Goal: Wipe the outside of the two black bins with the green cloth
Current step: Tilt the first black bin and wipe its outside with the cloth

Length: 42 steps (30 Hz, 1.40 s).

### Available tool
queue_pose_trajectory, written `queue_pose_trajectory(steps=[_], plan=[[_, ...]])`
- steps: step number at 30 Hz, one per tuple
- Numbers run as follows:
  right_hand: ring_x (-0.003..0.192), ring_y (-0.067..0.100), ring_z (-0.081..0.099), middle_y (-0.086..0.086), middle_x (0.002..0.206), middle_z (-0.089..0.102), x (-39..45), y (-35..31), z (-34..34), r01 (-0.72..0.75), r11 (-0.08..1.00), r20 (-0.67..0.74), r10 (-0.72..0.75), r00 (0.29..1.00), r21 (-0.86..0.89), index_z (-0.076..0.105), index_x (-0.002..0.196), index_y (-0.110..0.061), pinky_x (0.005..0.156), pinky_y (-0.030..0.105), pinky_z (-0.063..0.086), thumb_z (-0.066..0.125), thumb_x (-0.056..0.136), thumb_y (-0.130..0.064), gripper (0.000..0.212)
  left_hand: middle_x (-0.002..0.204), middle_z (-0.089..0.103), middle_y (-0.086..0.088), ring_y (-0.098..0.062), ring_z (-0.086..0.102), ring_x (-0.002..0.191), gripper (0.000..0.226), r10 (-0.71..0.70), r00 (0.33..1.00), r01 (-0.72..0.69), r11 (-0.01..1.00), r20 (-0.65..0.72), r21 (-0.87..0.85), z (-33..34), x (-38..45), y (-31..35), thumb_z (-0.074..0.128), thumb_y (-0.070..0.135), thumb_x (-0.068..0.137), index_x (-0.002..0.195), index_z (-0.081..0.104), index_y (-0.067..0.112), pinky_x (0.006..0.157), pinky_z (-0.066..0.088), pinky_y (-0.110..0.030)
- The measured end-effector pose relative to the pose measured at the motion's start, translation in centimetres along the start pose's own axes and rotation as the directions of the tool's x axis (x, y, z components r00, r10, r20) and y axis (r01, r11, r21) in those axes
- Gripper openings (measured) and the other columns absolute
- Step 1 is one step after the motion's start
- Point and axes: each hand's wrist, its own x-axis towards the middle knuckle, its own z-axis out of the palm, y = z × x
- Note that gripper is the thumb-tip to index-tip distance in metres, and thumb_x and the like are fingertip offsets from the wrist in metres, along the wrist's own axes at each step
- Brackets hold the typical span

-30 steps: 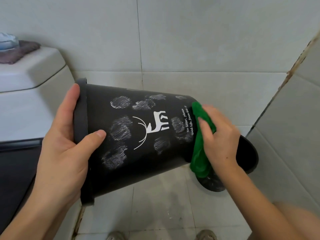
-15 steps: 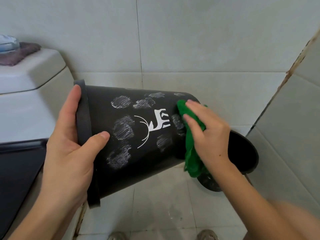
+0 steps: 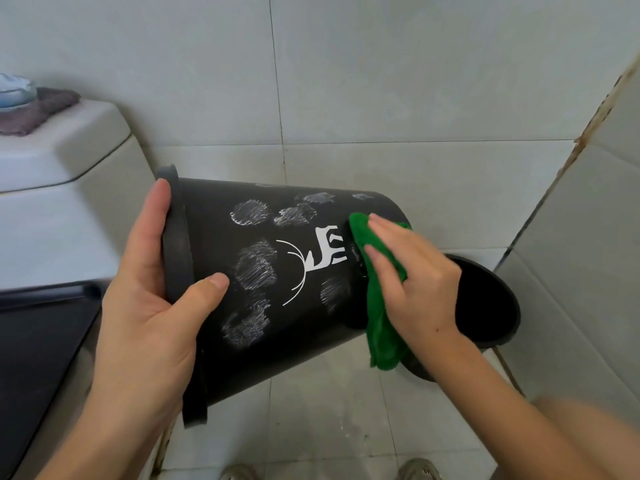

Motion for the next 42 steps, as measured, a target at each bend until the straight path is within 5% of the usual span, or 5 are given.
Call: queue_pose_trajectory(steps=[10, 18, 27, 34, 42], plan=[[0.11, 0.02, 0.065, 0.012, 0.118, 0.066, -1.7, -1.4, -0.3, 0.149, 0.989, -0.02, -0.148, 0.989, 0.023, 0.067, 0.113, 0.001, 0.1, 0.032, 0.049, 0.064, 0.092, -0.006, 0.023, 0.132, 0.055, 0.031, -0.002, 0.055, 0.125, 0.08, 0.048, 0.999, -0.048, 0.999, 0.012, -0.021, -0.6, 0.3, -0.3, 0.052, -0.012, 0.084, 0.136, 0.044, 0.047, 0.099, 0.048, -0.04], [0.109, 0.018, 0.065, 0.008, 0.117, 0.068, 1.4, 0.2, -0.1, -0.047, 0.999, -0.05, 0.047, 0.998, -0.009, 0.068, 0.116, -0.004, 0.098, 0.032, 0.05, 0.063, 0.091, -0.012, 0.027, 0.127, 0.057, 0.035, 0.0, 0.057, 0.122, 0.082, 0.064, 0.998, -0.064, 0.997, -0.021, -0.03, 0.3, 0.2, 0.1, 0.047, -0.02, 0.087, 0.138, 0.039, 0.043, 0.1, 0.049, -0.035], [0.114, 0.019, 0.063, 0.009, 0.122, 0.064, -2.6, -1.1, -0.9, 0.138, 0.99, 0.048, -0.138, 0.989, 0.016, 0.068, 0.114, -0.001, 0.101, 0.033, 0.049, 0.066, 0.089, -0.005, 0.026, 0.122, 0.061, 0.035, 0.004, 0.06, 0.115, 0.081, 0.014, 0.999, -0.015, 0.999, -0.032, -0.028, -0.2, 0.8, -0.2, 0.047, -0.021, 0.086, 0.137, 0.042, 0.041, 0.097, 0.05, -0.028], [0.113, 0.017, 0.063, 0.005, 0.12, 0.067, 1.5, -0.4, -0.7, -0.085, 0.996, -0.033, 0.085, 0.996, 0.017, 0.068, 0.117, -0.008, 0.099, 0.035, 0.05, 0.063, 0.091, -0.012, 0.027, 0.119, 0.059, 0.039, 0.008, 0.058, 0.115, 0.081, 0.053, 0.999, -0.053, 0.998, 0.003, -0.016, 0.4, 0.3, 0.1, 0.046, -0.023, 0.086, 0.14, 0.038, 0.038, 0.097, 0.049, -0.022], [0.119, 0.021, 0.06, 0.01, 0.123, 0.064, -3.9, -4.5, 0.7, 0.103, 0.989, 0.038, -0.108, 0.993, 0.104, 0.066, 0.115, -0.003, 0.104, 0.032, 0.046, 0.062, 0.093, -0.009, 0.024, 0.121, 0.06, 0.036, 0.004, 0.06, 0.114, 0.078, -0.003, 0.999, 0.001, 0.999, -0.032, -0.049, 0.9, 0.1, -0.7, 0.047, -0.021, 0.086, 0.128, 0.045, 0.044, 0.096, 0.05, -0.026]])
